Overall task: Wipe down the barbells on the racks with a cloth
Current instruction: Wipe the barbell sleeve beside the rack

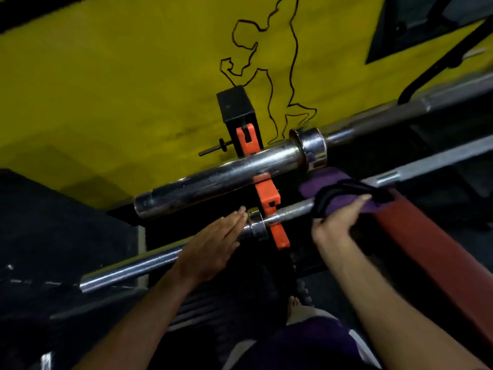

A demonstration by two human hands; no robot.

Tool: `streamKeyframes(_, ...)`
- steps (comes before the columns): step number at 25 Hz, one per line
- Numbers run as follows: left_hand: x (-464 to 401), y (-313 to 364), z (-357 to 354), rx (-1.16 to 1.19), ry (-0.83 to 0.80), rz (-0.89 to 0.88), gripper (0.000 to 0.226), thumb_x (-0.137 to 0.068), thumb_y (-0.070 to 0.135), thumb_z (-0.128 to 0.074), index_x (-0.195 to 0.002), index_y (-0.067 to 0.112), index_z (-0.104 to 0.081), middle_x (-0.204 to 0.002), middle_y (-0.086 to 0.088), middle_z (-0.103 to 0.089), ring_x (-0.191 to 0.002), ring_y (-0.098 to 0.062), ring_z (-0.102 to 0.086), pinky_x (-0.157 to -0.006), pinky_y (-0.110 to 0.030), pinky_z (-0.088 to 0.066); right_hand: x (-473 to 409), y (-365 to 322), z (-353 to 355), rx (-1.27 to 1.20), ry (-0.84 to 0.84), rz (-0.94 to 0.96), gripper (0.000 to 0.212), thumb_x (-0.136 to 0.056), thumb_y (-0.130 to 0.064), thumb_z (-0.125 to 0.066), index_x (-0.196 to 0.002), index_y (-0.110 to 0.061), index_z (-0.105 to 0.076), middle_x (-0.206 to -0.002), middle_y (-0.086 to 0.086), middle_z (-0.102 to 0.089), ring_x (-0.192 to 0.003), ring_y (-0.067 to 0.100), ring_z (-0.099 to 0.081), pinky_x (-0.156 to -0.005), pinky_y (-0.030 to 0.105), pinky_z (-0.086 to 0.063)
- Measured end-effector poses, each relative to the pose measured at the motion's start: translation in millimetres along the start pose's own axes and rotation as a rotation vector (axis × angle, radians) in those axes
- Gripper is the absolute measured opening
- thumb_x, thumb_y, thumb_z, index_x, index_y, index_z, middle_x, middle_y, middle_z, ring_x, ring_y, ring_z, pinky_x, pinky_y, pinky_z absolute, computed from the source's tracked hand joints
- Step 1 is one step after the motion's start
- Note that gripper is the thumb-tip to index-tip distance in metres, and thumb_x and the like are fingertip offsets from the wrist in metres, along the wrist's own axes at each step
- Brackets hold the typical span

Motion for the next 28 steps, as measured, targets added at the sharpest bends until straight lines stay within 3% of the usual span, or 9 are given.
streamKeyframes(3, 0, 5, -3, -0.007, 0.029, -0.051, 0.072, -0.103, 0.026, -0.039, -0.161, 0.01, 0.001, -0.169, -0.008, -0.002, -0.155, -0.021, -0.017, -0.124, -0.036, -0.022, 30, 44, 10, 0.04, -0.079, -0.138, 0.065, -0.094, -0.071, -0.041, -0.132, -0.021, -0.059, -0.124, 0.004, -0.069, -0.11, 0.022, -0.067, -0.103, 0.039, -0.051)
streamKeyframes(6, -1, -1, 3, 0.023, 0.001, -0.107, 0.073, -0.102, 0.027, -0.04, -0.161, 0.01, 0.0, -0.169, -0.009, -0.008, -0.155, -0.021, -0.017, -0.125, -0.035, -0.022, 15, 20, 10, 0.066, -0.114, -0.013, 0.068, -0.097, -0.068, -0.04, -0.135, -0.016, -0.061, -0.126, 0.009, -0.07, -0.116, 0.027, -0.066, -0.105, 0.041, -0.05)
streamKeyframes(9, -6, -14, 6, 0.023, -0.089, -0.213, 0.078, -0.102, 0.03, -0.046, -0.161, 0.011, 0.0, -0.17, -0.008, -0.003, -0.156, -0.018, -0.012, -0.124, -0.032, -0.018, -35, -44, 4, 0.018, -0.002, 0.189, 0.068, -0.099, -0.063, -0.041, -0.138, -0.01, -0.059, -0.134, 0.014, -0.064, -0.123, 0.034, -0.062, -0.092, 0.04, -0.057)
streamKeyframes(11, -6, -18, 5, 0.022, -0.124, -0.234, 0.077, -0.102, 0.032, -0.046, -0.162, 0.01, -0.002, -0.17, -0.008, 0.0, -0.156, -0.018, -0.009, -0.124, -0.032, -0.016, -43, -77, 2, 0.045, 0.087, 0.266, 0.056, -0.102, -0.058, -0.043, -0.129, -0.013, -0.061, -0.134, 0.012, -0.065, -0.114, 0.03, -0.067, -0.077, 0.033, -0.058)
streamKeyframes(13, -4, -18, 4, 0.026, -0.124, -0.226, 0.072, -0.104, 0.035, -0.039, -0.162, 0.011, -0.003, -0.17, -0.007, 0.002, -0.156, -0.017, -0.008, -0.124, -0.032, -0.018, -22, -70, -4, 0.105, 0.1, 0.296, 0.043, -0.103, -0.055, -0.044, -0.112, -0.017, -0.062, -0.134, 0.01, -0.065, -0.099, 0.021, -0.068, -0.08, 0.034, -0.059)
streamKeyframes(18, -2, -19, 7, 0.089, -0.115, -0.242, 0.066, -0.107, 0.044, -0.022, -0.161, 0.019, 0.007, -0.169, 0.001, 0.012, -0.156, -0.011, 0.003, -0.126, -0.032, -0.015, 36, 46, 7, 0.299, -0.011, 0.177, 0.054, -0.103, -0.051, -0.048, -0.135, -0.008, -0.053, -0.124, 0.011, -0.067, -0.109, 0.027, -0.067, -0.099, 0.044, -0.054)
streamKeyframes(21, -1, -17, 9, 0.105, -0.112, -0.262, 0.067, -0.105, 0.049, -0.012, -0.161, 0.02, 0.01, -0.169, 0.003, 0.015, -0.155, -0.01, 0.005, -0.126, -0.032, -0.014, 31, 40, 20, 0.541, -0.115, 0.232, 0.053, -0.1, -0.044, -0.057, -0.139, -0.008, -0.052, -0.127, 0.014, -0.067, -0.114, 0.029, -0.067, -0.103, 0.045, -0.052)
streamKeyframes(25, -1, -20, 7, 0.115, -0.11, -0.276, 0.068, -0.104, 0.051, -0.01, -0.161, 0.019, 0.008, -0.168, 0.001, 0.014, -0.155, -0.011, 0.005, -0.126, -0.034, -0.015, 38, 32, 39, 0.945, -0.039, 0.37, 0.049, -0.095, -0.033, -0.066, -0.128, 0.002, -0.056, -0.113, 0.014, -0.066, -0.097, 0.021, -0.062, -0.085, 0.03, -0.048)
streamKeyframes(28, -1, -22, 12, 0.169, -0.143, -0.314, 0.069, -0.101, 0.053, -0.008, -0.16, 0.022, 0.012, -0.167, 0.005, 0.018, -0.154, -0.006, 0.012, -0.127, -0.03, -0.007, 80, 12, 47, 1.084, -0.11, 0.631, 0.028, -0.095, -0.015, -0.067, -0.122, -0.009, -0.061, -0.107, 0.003, -0.069, -0.096, 0.014, -0.063, -0.082, 0.025, -0.047)
Point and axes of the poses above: each hand's wrist, its own x-axis away from the middle knuckle, its own z-axis out of the back of the hand, y = z × x, the point moved 4 cm from there along -x, towards the middle knuckle
